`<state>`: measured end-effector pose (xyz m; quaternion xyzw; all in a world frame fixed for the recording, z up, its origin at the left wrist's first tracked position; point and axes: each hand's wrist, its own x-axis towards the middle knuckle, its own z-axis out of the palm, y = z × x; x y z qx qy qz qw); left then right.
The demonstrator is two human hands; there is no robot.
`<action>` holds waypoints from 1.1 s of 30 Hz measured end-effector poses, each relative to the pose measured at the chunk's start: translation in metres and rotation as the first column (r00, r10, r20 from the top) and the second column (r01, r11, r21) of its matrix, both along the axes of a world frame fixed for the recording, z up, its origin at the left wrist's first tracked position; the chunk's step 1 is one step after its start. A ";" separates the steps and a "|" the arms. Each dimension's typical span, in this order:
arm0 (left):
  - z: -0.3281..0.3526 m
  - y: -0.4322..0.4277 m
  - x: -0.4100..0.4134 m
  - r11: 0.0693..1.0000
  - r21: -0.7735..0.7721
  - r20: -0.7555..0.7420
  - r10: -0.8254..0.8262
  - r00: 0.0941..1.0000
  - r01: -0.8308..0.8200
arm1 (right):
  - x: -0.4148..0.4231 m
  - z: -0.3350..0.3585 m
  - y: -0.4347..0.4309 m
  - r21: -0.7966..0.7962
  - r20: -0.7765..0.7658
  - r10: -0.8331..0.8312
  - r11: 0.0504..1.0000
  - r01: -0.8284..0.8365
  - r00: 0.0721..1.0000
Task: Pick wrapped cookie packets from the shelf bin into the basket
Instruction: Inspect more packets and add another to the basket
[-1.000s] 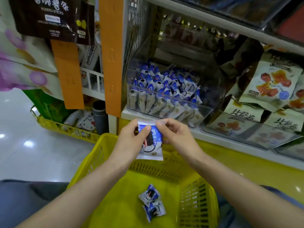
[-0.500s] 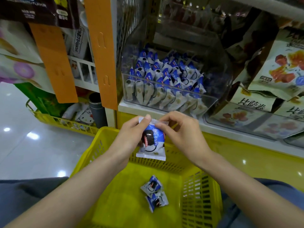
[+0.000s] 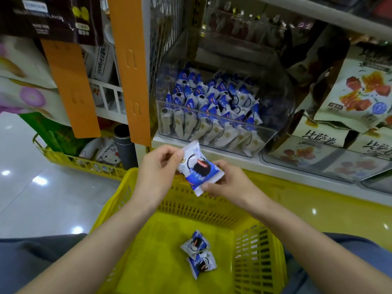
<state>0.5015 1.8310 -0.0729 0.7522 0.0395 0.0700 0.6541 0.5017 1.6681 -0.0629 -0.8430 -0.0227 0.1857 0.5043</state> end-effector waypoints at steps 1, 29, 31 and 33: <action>0.001 0.001 -0.001 0.995 0.098 0.056 -0.025 0.998 0.019 | 0.000 -0.001 0.002 -0.112 0.088 0.044 0.993 -0.034 0.995; -0.004 -0.003 -0.007 0.935 0.354 0.077 -0.059 0.995 0.028 | 0.001 0.008 0.006 0.021 0.613 -0.143 0.986 0.165 0.777; -0.007 -0.005 -0.008 0.911 0.400 -0.001 -0.105 0.994 0.097 | 0.002 0.009 0.005 0.059 0.614 -0.180 0.981 0.183 0.769; -0.004 -0.007 -0.006 0.982 0.115 -0.194 -0.124 0.973 0.148 | 0.000 0.009 0.005 0.047 0.634 -0.140 0.989 0.142 0.760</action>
